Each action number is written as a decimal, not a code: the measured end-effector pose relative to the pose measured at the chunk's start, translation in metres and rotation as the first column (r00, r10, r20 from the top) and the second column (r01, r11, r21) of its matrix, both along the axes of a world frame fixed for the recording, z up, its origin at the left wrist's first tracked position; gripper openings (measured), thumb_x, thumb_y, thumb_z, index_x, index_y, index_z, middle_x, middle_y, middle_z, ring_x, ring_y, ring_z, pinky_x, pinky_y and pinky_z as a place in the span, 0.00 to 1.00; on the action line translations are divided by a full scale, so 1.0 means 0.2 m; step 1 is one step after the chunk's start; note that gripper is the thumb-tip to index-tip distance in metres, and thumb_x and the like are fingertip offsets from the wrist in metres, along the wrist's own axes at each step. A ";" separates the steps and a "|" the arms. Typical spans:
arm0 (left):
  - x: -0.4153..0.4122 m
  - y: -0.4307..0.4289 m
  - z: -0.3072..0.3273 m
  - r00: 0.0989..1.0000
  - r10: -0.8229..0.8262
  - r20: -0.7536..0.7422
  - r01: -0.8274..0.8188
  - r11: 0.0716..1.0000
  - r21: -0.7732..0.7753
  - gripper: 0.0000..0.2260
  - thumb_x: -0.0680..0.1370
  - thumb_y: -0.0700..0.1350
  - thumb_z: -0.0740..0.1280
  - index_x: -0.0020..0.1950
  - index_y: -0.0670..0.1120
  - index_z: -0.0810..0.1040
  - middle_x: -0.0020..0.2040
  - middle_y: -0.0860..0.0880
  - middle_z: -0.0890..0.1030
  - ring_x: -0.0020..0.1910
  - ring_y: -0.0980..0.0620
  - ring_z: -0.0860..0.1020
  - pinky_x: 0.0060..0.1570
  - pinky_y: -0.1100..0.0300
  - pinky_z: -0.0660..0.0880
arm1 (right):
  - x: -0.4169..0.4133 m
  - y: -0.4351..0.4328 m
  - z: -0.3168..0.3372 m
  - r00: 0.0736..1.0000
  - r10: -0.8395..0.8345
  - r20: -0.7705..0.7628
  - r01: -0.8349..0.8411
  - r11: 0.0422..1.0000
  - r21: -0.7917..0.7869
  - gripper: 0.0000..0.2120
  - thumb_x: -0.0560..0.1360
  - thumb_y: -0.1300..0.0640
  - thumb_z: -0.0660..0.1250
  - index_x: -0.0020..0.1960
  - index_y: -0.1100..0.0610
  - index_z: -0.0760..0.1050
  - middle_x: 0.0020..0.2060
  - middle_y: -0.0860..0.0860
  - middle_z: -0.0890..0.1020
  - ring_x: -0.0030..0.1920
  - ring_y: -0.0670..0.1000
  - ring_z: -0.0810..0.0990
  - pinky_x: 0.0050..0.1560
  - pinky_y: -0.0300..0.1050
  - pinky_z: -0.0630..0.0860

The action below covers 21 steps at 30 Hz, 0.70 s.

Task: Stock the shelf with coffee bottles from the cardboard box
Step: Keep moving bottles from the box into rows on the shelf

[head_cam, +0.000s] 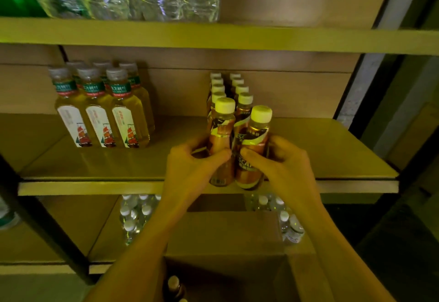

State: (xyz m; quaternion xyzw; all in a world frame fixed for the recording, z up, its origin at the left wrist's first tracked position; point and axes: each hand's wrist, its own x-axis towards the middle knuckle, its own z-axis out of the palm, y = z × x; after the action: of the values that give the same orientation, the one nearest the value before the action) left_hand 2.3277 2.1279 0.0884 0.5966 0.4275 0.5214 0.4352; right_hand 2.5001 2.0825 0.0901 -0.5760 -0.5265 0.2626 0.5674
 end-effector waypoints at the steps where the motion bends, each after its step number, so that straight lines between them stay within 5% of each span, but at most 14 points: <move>1: 0.01 0.03 0.00 1.000 0.011 -0.007 -0.011 1.000 -0.001 0.15 0.70 0.45 0.77 0.54 0.58 0.82 0.45 0.63 0.84 0.46 0.68 0.81 0.41 0.69 0.76 | 0.00 0.04 0.00 1.000 -0.002 -0.003 0.002 1.000 -0.015 0.12 0.70 0.50 0.77 0.53 0.44 0.81 0.46 0.40 0.86 0.48 0.39 0.84 0.50 0.44 0.82; 12: 0.09 0.17 -0.18 0.997 0.072 -0.027 -0.071 0.996 0.053 0.14 0.73 0.45 0.75 0.52 0.62 0.80 0.43 0.63 0.85 0.43 0.65 0.82 0.41 0.65 0.80 | 0.02 0.22 -0.10 1.000 -0.016 -0.001 0.016 0.995 -0.094 0.11 0.72 0.48 0.75 0.53 0.41 0.80 0.45 0.37 0.85 0.47 0.36 0.83 0.46 0.37 0.78; 17: 0.12 0.16 -0.24 0.997 0.073 0.018 -0.074 0.993 0.090 0.18 0.76 0.47 0.73 0.65 0.55 0.78 0.50 0.58 0.85 0.50 0.62 0.83 0.45 0.62 0.81 | 0.01 0.23 -0.14 0.999 -0.035 0.034 0.037 0.997 -0.064 0.12 0.72 0.46 0.75 0.51 0.34 0.76 0.45 0.33 0.84 0.48 0.33 0.81 0.47 0.34 0.77; 21: 0.12 0.15 -0.25 0.994 0.099 -0.041 -0.092 0.985 0.145 0.25 0.74 0.48 0.75 0.70 0.58 0.73 0.54 0.65 0.80 0.54 0.72 0.77 0.49 0.73 0.76 | 0.01 0.23 -0.17 0.998 -0.042 0.050 0.046 0.995 -0.087 0.15 0.72 0.43 0.73 0.55 0.34 0.73 0.46 0.34 0.82 0.49 0.34 0.80 0.52 0.37 0.78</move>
State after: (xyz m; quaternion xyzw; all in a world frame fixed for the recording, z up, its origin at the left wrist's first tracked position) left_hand 2.3522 2.1586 0.0378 0.6176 0.4276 0.5564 0.3552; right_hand 2.5017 2.1278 0.0568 -0.6183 -0.5149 0.2591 0.5342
